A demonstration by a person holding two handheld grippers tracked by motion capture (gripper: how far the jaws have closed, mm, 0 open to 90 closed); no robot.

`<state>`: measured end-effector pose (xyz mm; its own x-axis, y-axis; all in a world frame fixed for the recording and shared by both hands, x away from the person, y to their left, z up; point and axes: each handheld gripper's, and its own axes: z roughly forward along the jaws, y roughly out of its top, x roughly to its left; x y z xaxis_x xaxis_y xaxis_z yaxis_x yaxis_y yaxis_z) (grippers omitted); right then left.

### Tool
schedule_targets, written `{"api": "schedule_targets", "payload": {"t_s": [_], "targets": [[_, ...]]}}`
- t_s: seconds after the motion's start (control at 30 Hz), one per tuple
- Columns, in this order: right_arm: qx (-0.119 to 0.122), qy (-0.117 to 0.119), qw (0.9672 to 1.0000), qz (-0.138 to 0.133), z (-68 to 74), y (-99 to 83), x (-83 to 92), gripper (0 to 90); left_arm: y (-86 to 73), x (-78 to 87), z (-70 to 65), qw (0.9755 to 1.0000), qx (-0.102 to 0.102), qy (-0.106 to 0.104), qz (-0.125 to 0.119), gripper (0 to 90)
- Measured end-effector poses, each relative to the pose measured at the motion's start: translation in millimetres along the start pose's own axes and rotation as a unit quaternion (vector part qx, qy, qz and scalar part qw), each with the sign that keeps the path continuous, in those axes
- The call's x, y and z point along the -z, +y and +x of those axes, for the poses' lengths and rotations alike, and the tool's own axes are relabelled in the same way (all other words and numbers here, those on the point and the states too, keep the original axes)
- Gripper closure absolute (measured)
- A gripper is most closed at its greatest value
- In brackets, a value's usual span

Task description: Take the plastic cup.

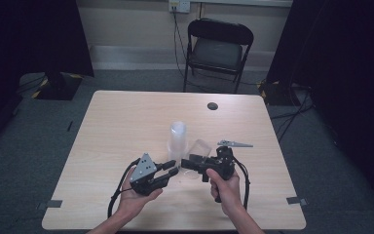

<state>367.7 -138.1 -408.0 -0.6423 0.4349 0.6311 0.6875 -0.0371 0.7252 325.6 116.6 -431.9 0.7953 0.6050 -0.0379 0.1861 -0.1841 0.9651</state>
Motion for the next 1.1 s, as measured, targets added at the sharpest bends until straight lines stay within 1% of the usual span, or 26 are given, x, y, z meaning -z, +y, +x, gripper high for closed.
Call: {"api": "schedule_targets", "payload": {"t_s": [0.13, 0.2, 0.27, 0.3, 0.4, 0.43, 0.47, 0.5, 0.53, 0.57, 0.6, 0.63, 0.7, 0.73, 0.83, 0.87, 0.93, 0.97, 1.0, 1.03, 1.07, 1.1], "targets": [[-0.006, 0.008, 1.0000, 0.003, 0.2, -1.4, -2.6, 36.2, -2.6, -0.7, -2.8, 0.9999, -0.010, 0.003, -0.009, 71.2], [-0.015, 0.014, 0.9998, 0.005, -0.6, -2.5, -3.9, 36.2, -3.1, -2.1, -4.6, 0.9998, -0.022, 0.003, -0.002, 68.5], [-0.028, 0.018, 0.9994, 0.010, -1.0, -3.8, -5.8, 36.2, -3.0, -2.8, -6.6, 0.9997, -0.023, 0.006, -0.005, 68.2], [-0.034, 0.020, 0.9991, 0.012, -1.3, -4.5, -6.9, 36.3, -3.0, -3.1, -7.6, 0.9995, -0.029, 0.011, -0.004, 68.0], [-0.052, 0.030, 0.9980, 0.020, -2.2, -6.6, -10.3, 36.2, -2.9, -2.9, -10.1, 0.9991, -0.039, 0.017, -0.009, 68.0], [-0.052, 0.030, 0.9980, 0.020, -2.2, -6.6, -10.3, 36.2, -2.9, -2.9, -10.1, 0.9991, -0.039, 0.017, -0.009, 68.0], [-0.063, 0.038, 0.9970, 0.025, -2.8, -7.8, -12.2, 36.2, -2.9, -2.7, -12.3, 0.9985, -0.049, 0.021, -0.011, 68.0], [-0.069, 0.040, 0.9965, 0.025, -2.9, -8.1, -12.9, 36.2, -2.9, -2.7, -12.3, 0.9985, -0.049, 0.021, -0.011, 67.7], [-0.071, 0.040, 0.9963, 0.027, -2.8, -8.2, -13.3, 36.2, -2.9, -2.8, -13.4, 0.9982, -0.053, 0.025, -0.012, 66.6], [-0.072, 0.041, 0.9962, 0.028, -2.9, -8.4, -13.9, 36.1, -2.8, -3.0, -14.5, 0.9976, -0.060, 0.033, -0.012, 64.6], [-0.074, 0.040, 0.9959, 0.031, -2.6, -8.5, -14.2, 36.1, -2.6, -3.3, -16.2, 0.9970, -0.063, 0.043, -0.015, 61.4], [-0.075, 0.041, 0.9958, 0.032, -2.4, -8.6, -14.6, 36.2, -1.9, -2.8, -17.0, 0.9962, -0.072, 0.045, -0.017, 61.1], [-0.079, 0.044, 0.9954, 0.033, -2.2, -8.8, -15.1, 36.2, -1.2, -2.8, -17.7, 0.9962, -0.072, 0.045, -0.019, 61.0], [-0.084, 0.047, 0.9946, 0.039, -1.1, -9.6, -16.4, 36.3, -1.6, -3.4, -19.1, 0.9957, -0.075, 0.050, -0.020, 60.6], [-0.088, 0.051, 0.9938, 0.043, -0.1, -10.2, -18.1, 36.3, -2.9, -4.2, -19.4, 0.9957, -0.073, 0.053, -0.020, 60.7], [-0.095, 0.056, 0.9926, 0.049, 0.5, -11.2, -20.1, 36.5, -3.5, -4.1, -20.4, 0.9951, -0.077, 0.058, -0.021, 62.7], [-0.112, 0.057, 0.9907, 0.053, 0.0, -11.4, -20.9, 36.5, -3.2, -3.4, -22.0, 0.9947, -0.079, 0.061, -0.025, 63.6], [-0.112, 0.057, 0.9907, 0.053, 0.0, -11.4, -20.9, 36.5, -3.2, -3.4, -22.0, 0.9947, -0.079, 0.061, -0.025, 65.2], [-0.108, 0.060, 0.9909, 0.054, 0.1, -12.0, -21.6, 35.4, -3.3, -3.0, -22.3, 0.9938, -0.087, 0.066, -0.017, 67.3], [-0.111, 0.060, 0.9905, 0.055, 0.2, -11.9, -21.7, 34.7, -3.3, -3.0, -22.3, 0.9938, -0.087, 0.066, -0.017, 69.1], [-0.110, 0.063, 0.9903, 0.057, -0.1, -11.9, -22.0, 33.3, -3.2, -2.4, -21.1, 0.9942, -0.084, 0.066, -0.013, 73.4], [-0.108, 0.063, 0.9905, 0.057, -0.2, -11.9, -22.1, 32.3, -2.9, -2.2, -20.9, 0.9944, -0.079, 0.067, -0.017, 76.7]]}}
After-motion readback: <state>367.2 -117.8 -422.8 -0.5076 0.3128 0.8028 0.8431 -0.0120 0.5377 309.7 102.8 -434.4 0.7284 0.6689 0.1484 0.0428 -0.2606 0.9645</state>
